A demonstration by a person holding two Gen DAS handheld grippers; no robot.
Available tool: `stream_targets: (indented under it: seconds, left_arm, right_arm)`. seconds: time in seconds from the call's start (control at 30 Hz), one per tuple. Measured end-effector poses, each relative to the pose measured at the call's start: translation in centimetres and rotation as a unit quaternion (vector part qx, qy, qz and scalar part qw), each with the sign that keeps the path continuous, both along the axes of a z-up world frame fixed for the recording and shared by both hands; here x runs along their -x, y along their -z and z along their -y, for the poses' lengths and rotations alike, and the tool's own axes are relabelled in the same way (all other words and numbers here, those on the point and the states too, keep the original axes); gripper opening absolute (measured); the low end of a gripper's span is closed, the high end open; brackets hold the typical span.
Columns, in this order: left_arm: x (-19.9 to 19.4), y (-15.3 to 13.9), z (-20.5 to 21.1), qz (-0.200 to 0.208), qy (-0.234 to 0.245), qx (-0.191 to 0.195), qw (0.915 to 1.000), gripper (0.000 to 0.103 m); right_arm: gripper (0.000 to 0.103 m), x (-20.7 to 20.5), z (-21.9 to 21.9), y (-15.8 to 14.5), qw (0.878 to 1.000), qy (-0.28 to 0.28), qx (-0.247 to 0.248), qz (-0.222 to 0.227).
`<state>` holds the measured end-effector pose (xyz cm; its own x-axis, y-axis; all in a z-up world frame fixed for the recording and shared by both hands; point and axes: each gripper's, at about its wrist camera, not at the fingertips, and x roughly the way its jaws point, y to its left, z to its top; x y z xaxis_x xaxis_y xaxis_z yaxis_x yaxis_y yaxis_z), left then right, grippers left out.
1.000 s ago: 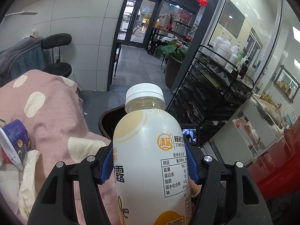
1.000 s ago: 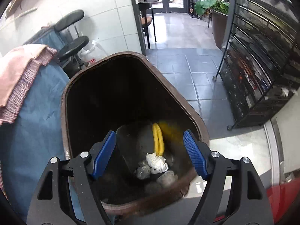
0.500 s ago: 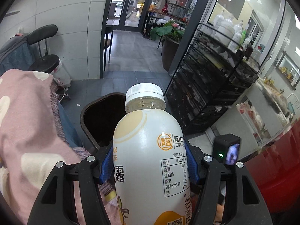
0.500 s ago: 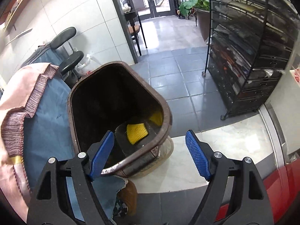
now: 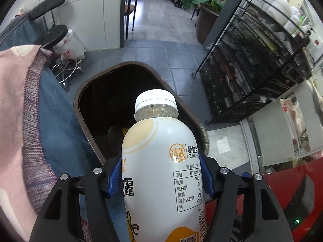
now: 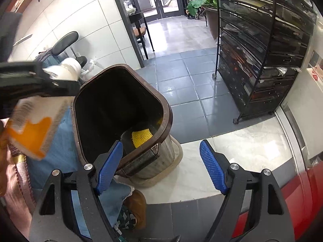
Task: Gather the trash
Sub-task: 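Carry the bottle and foam net to the bin and release both inside, then grasp the white face mask with the left tool while the right tool grasps crumpled paper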
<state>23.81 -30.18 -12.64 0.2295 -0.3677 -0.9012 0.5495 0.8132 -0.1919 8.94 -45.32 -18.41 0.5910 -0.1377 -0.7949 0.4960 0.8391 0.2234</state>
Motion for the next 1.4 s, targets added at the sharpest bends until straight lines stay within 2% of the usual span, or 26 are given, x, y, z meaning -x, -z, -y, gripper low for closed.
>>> stream_targets:
  seconds: [0.17, 0.27, 0.33, 0.37, 0.4, 0.5, 0.67, 0.87, 1.03, 1.2, 1.3, 1.4]
  left_arm:
    - [-1.5, 2.3, 0.5, -0.019, -0.018, -0.032, 0.9991, 0.062]
    - [-1.7, 3.1, 1.1, -0.021, -0.007, -0.047, 0.9986, 0.063]
    - [-1.8, 3.2, 1.4, -0.019, 0.005, -0.065, 0.9977, 0.070]
    - [-1.7, 3.0, 1.4, -0.011, 0.007, -0.070, 0.9974, 0.079]
    - [-1.6, 2.7, 1.2, -0.001, 0.005, -0.070, 0.9975, 0.084]
    - [-1.4, 1.3, 0.1, 0.011, -0.005, -0.046, 0.9989, 0.085]
    - [0.1, -2.9, -1.7, 0.040, -0.009, 0.005, 0.9991, 0.087]
    - [4.2, -9.4, -6.2, 0.113, -0.006, 0.069, 0.9912, 0.097]
    - [6.9, -11.5, -10.9, 0.128, -0.027, 0.104, 0.9860, 0.097]
    - [8.4, -13.1, -15.5, 0.165, -0.073, 0.103, 0.9783, 0.097]
    - [9.4, -14.1, -18.5, 0.195, -0.113, 0.105, 0.9686, 0.097]
    - [9.9, -14.6, -21.4, 0.222, -0.161, 0.093, 0.9571, 0.097]
  right_arm:
    - [0.078, 0.1, 0.0, 0.3, 1.000, 0.001, -0.007, -0.003]
    - [0.078, 0.3, -0.1, 0.2, 1.000, 0.001, -0.009, -0.001]
    - [0.078, 0.3, -0.2, 0.0, 1.000, 0.001, -0.008, -0.001]
    - [0.078, 0.4, -0.2, -0.1, 1.000, 0.001, -0.008, -0.001]
    - [0.078, 0.4, -0.2, -0.2, 1.000, 0.002, -0.007, 0.000]
    - [0.078, 0.7, -0.3, -0.7, 1.000, 0.003, -0.003, 0.005]
    - [0.078, 0.9, -0.8, -2.2, 1.000, -0.005, 0.008, 0.017]
    - [0.079, 0.4, -2.6, -4.3, 0.999, -0.034, 0.016, 0.039]
    - [0.080, -0.2, -5.4, -6.5, 0.995, -0.074, 0.021, 0.060]
    - [0.080, -0.9, -8.7, -9.1, 0.988, -0.122, 0.034, 0.086]
    - [0.080, -1.2, -10.2, -10.3, 0.984, -0.148, 0.034, 0.097]
    - [0.080, -1.6, -11.7, -11.2, 0.979, -0.171, 0.033, 0.105]
